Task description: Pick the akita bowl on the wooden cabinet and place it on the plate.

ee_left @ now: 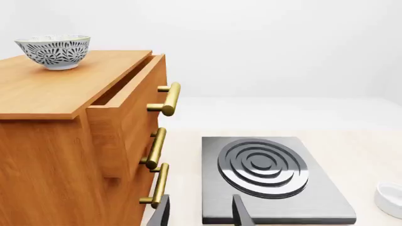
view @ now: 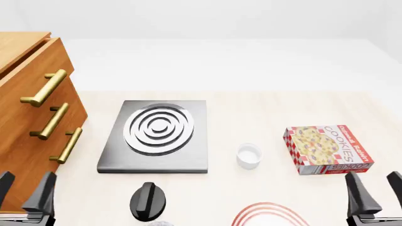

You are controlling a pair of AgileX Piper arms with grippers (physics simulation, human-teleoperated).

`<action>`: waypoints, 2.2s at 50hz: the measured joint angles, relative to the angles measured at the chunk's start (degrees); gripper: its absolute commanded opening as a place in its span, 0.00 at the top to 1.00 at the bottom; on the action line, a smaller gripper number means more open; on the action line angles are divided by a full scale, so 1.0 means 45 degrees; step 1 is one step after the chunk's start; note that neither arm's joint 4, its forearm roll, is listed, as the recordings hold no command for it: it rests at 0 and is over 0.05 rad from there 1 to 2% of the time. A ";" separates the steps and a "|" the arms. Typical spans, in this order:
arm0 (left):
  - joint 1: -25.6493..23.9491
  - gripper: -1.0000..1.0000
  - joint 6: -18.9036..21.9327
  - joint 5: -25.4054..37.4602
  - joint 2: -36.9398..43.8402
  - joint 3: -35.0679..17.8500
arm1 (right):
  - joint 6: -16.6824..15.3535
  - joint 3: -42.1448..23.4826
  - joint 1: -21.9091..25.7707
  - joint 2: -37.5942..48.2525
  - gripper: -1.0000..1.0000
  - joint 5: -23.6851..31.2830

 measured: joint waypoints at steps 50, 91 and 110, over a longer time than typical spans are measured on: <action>-0.0963 0.00 -0.0442 0.3983 0.0878 -0.4621 | 0.0056 -0.0038 0.0001 0.0052 0.00 0.0005; -0.0798 0.00 -0.1803 0.6942 0.5196 -1.1155 | 0.0068 -0.0046 0.0006 0.0031 0.00 0.0033; 0.0393 0.00 -0.2799 0.7756 0.7074 -1.3272 | 0.0068 -0.0046 0.0006 0.0031 0.00 0.0033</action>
